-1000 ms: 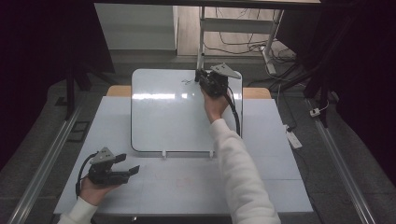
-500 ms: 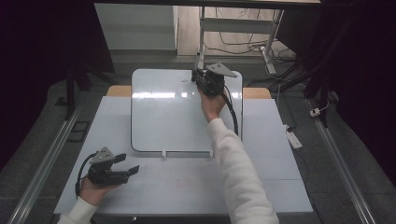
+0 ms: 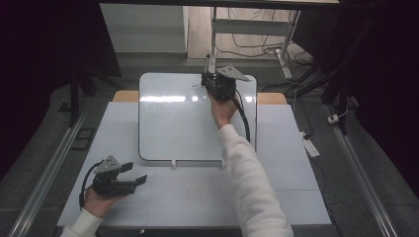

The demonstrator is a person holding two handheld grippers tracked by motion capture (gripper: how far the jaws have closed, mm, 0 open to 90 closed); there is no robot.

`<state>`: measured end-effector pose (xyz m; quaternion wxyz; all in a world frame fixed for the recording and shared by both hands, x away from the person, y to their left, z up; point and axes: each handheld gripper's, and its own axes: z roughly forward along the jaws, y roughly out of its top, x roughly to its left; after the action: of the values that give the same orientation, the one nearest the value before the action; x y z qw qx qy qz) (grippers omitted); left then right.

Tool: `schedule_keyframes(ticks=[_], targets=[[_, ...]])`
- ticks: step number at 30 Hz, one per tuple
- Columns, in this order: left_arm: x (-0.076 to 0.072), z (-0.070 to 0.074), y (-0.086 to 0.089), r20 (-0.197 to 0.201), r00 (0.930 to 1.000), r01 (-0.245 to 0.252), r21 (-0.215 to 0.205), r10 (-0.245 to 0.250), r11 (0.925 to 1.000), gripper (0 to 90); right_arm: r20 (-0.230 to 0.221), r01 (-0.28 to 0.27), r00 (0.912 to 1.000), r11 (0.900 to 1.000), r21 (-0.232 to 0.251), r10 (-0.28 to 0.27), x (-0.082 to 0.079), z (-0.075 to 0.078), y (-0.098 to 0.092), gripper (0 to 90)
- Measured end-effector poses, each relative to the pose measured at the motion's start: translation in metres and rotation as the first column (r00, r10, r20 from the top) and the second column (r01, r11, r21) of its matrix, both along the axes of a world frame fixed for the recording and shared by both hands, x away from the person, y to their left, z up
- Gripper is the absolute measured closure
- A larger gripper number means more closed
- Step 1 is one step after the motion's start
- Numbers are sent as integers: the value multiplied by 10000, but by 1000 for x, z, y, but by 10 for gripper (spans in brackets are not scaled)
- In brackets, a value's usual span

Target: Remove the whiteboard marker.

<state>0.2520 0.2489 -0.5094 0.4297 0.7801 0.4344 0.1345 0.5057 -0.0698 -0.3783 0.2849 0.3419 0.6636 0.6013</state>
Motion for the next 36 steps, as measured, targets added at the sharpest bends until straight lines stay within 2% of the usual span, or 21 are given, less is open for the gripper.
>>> schedule_keyframes(ticks=[6,8,11,13,14,18,20,23,25,27,31,33,34,36], targets=[[0,0,-1,-13,10000,6,19,-6,10000,239,-61,-719,9974,9967,-381,718,-5,-6,23,815],[0,0,0,-8,10000,-22,20,22,10000,239,17,-649,9979,9970,-412,650,-3,-4,24,814],[0,0,1,-3,10000,-40,-6,40,10000,239,153,-182,9997,9998,-110,184,3,1,18,815],[0,0,1,-3,10000,-26,-5,26,10000,239,123,-172,9998,9998,-34,172,5,2,17,815],[1,-1,1,-14,10000,-20,-20,20,10000,239,119,-201,9997,9997,-129,203,4,2,19,814],[2,-1,0,-26,10000,-7,0,7,10000,239,-27,-999,9950,9926,-692,1000,-5,-7,35,814],[1,-1,0,-14,10000,3,12,-3,10000,239,101,-985,9950,9914,-858,997,-7,-7,39,815],[0,0,1,22,10000,-18,-30,18,10000,239,209,-408,9989,9978,-532,419,-3,-3,30,814],[0,0,2,2,10000,-23,-60,23,10000,239,186,-30,9998,9998,-189,34,2,0,17,815],[0,-1,2,-14,10000,-37,-59,37,10000,239,103,-45,9999,10000,23,45,3,0,12,814],[1,-1,1,-17,10000,6,-24,-6,10000,239,7,-661,9978,9965,-516,662,-6,-8,23,814],[1,-1,0,-5,10000,3,17,-3,10000,239,32,-791,9968,9943,-720,795,-10,-10,25,814],[0,-1,0,-1,10000,-1,13,1,10000,239,-16,-768,9970,9950,-646,768,-9,-10,22,814],[0,0,1,8,10000,-24,-9,24,10000,239,95,-351,9993,9977,-572,357,-7,-6,12,814]])
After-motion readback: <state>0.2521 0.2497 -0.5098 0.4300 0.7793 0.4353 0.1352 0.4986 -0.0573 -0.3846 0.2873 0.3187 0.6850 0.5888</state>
